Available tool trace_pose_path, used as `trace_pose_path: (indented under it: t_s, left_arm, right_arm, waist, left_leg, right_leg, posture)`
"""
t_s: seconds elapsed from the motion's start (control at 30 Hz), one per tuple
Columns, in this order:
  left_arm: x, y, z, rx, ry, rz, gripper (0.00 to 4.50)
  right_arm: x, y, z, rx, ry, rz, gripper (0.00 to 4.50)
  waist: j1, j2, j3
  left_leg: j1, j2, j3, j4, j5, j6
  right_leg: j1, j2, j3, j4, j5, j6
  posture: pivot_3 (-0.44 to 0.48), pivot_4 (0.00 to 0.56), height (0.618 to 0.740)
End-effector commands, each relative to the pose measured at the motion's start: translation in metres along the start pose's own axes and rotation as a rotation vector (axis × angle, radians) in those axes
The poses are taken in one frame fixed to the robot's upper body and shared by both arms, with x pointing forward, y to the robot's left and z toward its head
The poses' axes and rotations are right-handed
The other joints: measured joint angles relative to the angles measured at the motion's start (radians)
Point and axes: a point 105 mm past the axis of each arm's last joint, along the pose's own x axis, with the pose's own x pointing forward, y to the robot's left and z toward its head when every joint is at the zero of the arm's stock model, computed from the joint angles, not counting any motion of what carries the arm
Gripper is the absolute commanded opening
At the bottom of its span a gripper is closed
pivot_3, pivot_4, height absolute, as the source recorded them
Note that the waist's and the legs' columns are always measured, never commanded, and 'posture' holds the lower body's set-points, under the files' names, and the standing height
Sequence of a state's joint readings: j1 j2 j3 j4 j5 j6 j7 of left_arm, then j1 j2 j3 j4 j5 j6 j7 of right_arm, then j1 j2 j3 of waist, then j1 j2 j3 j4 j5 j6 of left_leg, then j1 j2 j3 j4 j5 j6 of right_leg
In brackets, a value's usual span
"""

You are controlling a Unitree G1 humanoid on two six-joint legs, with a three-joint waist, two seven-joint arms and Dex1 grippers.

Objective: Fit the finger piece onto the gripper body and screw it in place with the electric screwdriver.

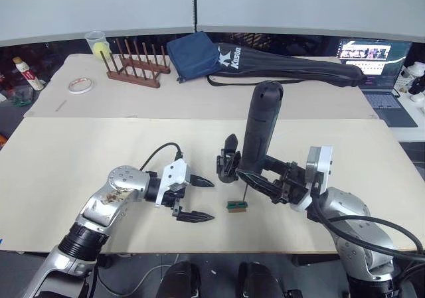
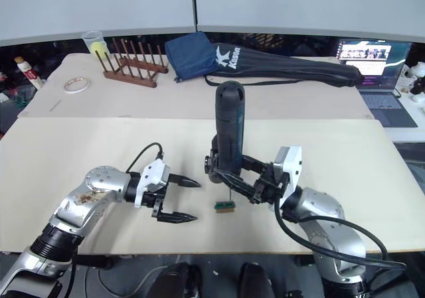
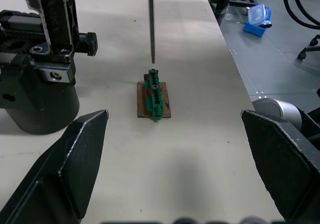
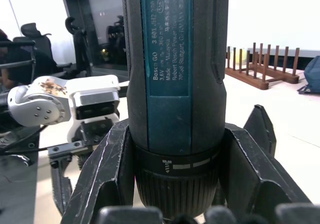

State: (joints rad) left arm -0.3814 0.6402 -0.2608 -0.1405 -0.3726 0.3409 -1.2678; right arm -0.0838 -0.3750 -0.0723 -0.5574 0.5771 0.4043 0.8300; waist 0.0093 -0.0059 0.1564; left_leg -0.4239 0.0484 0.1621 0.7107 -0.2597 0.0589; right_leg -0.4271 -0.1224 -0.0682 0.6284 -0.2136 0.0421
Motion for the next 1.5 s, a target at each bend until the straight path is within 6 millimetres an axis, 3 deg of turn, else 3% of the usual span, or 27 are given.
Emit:
trace_pose_path:
  t_s: [0.03, 1.5]
  left_arm:
    - [0.003, -0.002, 0.006, 0.048, -0.013, -0.007, 4.50]
    - [0.004, 0.003, 0.008, 0.061, -0.008, 0.013, 4.50]
  right_arm:
    - [0.000, 0.006, 0.015, -0.069, -0.060, 0.023, 1.92]
    - [-0.001, 0.007, 0.003, -0.044, -0.024, 0.010, 1.92]
  waist:
    - [0.000, 0.000, 0.000]
    - [0.000, 0.000, 0.000]
  left_leg:
    - [0.000, 0.000, 0.000, 0.000, 0.000, 0.000]
    - [0.000, 0.001, 0.000, 0.000, 0.000, 0.001]
  right_leg:
    - [0.000, 0.000, 0.000, 0.000, 0.000, 0.000]
    - [0.000, 0.000, 0.000, 0.000, 0.000, 0.000]
  posture:
    - [0.000, 0.150, 0.740]
    - [0.000, 0.150, 0.740]
